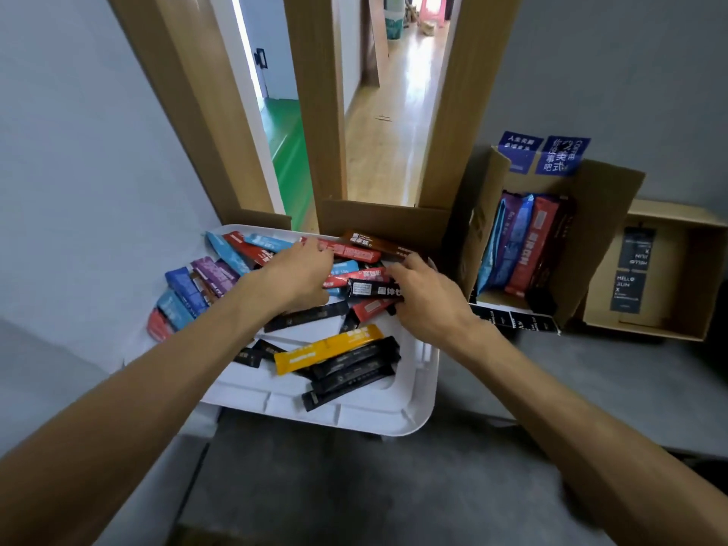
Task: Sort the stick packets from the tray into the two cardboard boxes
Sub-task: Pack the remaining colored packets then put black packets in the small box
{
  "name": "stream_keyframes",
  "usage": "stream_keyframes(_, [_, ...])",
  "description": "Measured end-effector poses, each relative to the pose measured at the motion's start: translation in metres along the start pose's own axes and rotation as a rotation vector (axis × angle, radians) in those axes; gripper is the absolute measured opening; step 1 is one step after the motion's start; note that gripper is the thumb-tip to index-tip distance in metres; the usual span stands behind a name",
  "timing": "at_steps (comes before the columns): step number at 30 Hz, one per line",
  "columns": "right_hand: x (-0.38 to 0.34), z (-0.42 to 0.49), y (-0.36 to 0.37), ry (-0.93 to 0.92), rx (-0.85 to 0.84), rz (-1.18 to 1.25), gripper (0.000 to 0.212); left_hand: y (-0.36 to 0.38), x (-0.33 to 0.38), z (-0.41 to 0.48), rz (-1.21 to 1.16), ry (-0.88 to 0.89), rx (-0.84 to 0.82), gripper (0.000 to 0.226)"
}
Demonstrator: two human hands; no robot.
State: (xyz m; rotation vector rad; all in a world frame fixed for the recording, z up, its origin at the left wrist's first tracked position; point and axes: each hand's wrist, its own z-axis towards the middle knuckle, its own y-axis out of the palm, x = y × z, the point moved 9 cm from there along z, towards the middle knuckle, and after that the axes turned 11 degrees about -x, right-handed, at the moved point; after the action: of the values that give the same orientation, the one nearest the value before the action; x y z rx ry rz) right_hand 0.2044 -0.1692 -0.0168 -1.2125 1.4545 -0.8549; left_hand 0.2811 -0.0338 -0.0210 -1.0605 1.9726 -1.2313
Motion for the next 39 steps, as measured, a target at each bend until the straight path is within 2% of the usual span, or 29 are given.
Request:
stream_keyframes(3, [-0.005,0.006,0.002,-0.013,-0.012,-0.104,0.037,0.0,-0.001,0.006,-0.017,0.025,-0.01,0.04])
stream_keyframes(8, [-0.006,0.005,-0.007,-0.04,0.043,-0.168,0.029,-0.011,-0.01,-0.002,-0.028,0.048,0.11,0.034])
stream_keyframes(13, [-0.011,0.003,-0.02,-0.097,0.042,-0.176,0.021,-0.018,-0.042,-0.041,-0.225,-0.027,0.15,0.039])
stream_keyframes(16, [-0.019,0.02,-0.037,-0.102,0.05,-0.05,0.023,-0.017,-0.087,-0.077,-0.429,-0.149,0.266,0.03])
stream_keyframes(19, [-0.026,0.052,-0.039,-0.021,0.012,-0.005,0.017,0.012,-0.141,-0.108,-0.722,-0.424,0.296,0.013])
stream_keyframes(22, [-0.037,0.074,-0.012,0.042,-0.123,-0.073,0.03,0.049,-0.167,-0.123,-0.872,-0.63,0.289,0.026])
stream_keyframes(26, [-0.047,0.079,0.009,0.042,-0.069,-0.09,0.05,0.069,-0.159,-0.133,-0.938,-0.758,0.426,0.045])
stream_keyframes(29, [-0.05,0.083,0.006,0.007,-0.007,-0.107,0.052,0.072,-0.144,-0.133,-0.867,-0.761,0.472,0.057])
stream_keyframes(32, [-0.054,0.087,0.001,-0.069,0.046,-0.071,0.049,0.068,-0.136,-0.131,-0.789,-0.709,0.503,0.047])
stream_keyframes(34, [-0.055,0.089,0.001,-0.102,0.023,-0.014,0.047,0.063,-0.129,-0.133,-0.803,-0.673,0.542,0.045])
stream_keyframes(37, [-0.054,0.089,0.002,-0.113,-0.023,0.013,0.038,0.057,-0.125,-0.145,-0.846,-0.649,0.686,0.048])
stream_keyframes(39, [-0.056,0.086,0.002,-0.12,-0.074,0.033,0.028,0.058,-0.128,-0.154,-0.938,-0.617,0.809,0.039])
